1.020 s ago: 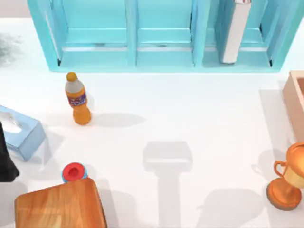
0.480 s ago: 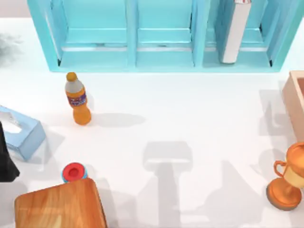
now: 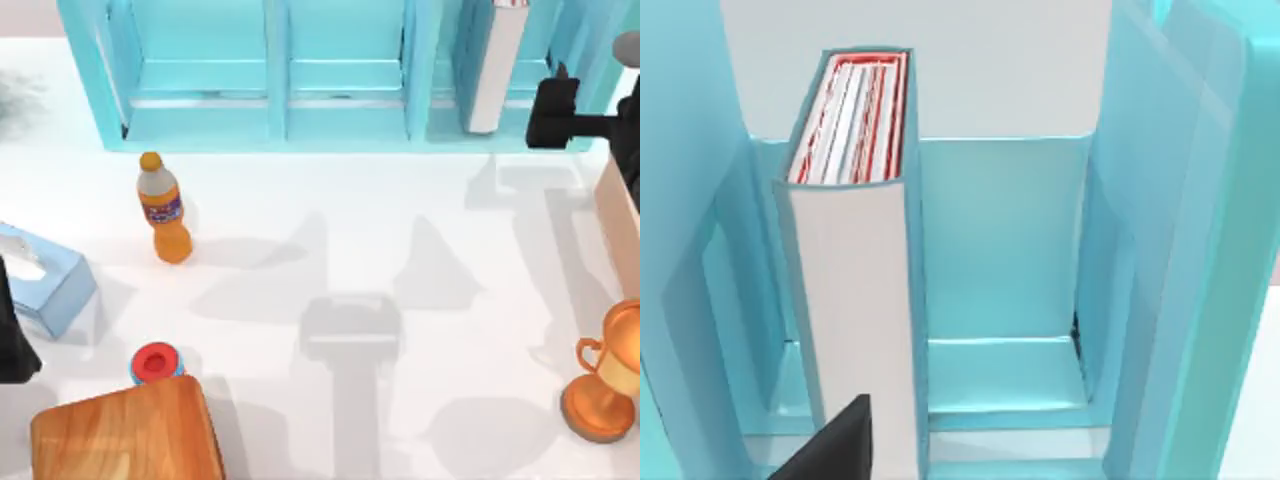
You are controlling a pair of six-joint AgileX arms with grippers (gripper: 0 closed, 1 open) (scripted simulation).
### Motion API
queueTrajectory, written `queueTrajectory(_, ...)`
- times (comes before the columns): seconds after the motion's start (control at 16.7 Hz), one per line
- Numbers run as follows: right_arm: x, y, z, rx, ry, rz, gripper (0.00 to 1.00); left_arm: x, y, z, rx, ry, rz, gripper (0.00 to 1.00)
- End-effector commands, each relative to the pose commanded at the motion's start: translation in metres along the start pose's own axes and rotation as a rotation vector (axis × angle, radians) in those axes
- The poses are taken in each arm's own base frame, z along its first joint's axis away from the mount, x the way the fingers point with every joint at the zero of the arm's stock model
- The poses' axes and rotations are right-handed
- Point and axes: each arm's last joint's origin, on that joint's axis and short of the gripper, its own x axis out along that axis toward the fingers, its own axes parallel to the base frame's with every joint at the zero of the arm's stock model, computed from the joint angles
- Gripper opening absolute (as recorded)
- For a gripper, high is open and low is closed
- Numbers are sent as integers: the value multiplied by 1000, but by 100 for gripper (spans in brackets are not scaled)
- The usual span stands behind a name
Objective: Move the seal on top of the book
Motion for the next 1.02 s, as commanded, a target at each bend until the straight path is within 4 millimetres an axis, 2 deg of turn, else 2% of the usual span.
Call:
queueTrajectory(0.24, 42, 37, -38, -4, 31, -3, 100, 0, 0, 0, 0, 0, 0, 100)
queueTrajectory(0.48, 63, 59, -69, -4, 43, -4, 100, 0, 0, 0, 0, 0, 0, 100)
queueTrajectory(0.6, 66, 63, -74, -2, 42, -4, 100, 0, 0, 0, 0, 0, 0, 100)
queueTrajectory(1.02, 70, 62, -74, -4, 46, -5, 100, 0, 0, 0, 0, 0, 0, 100)
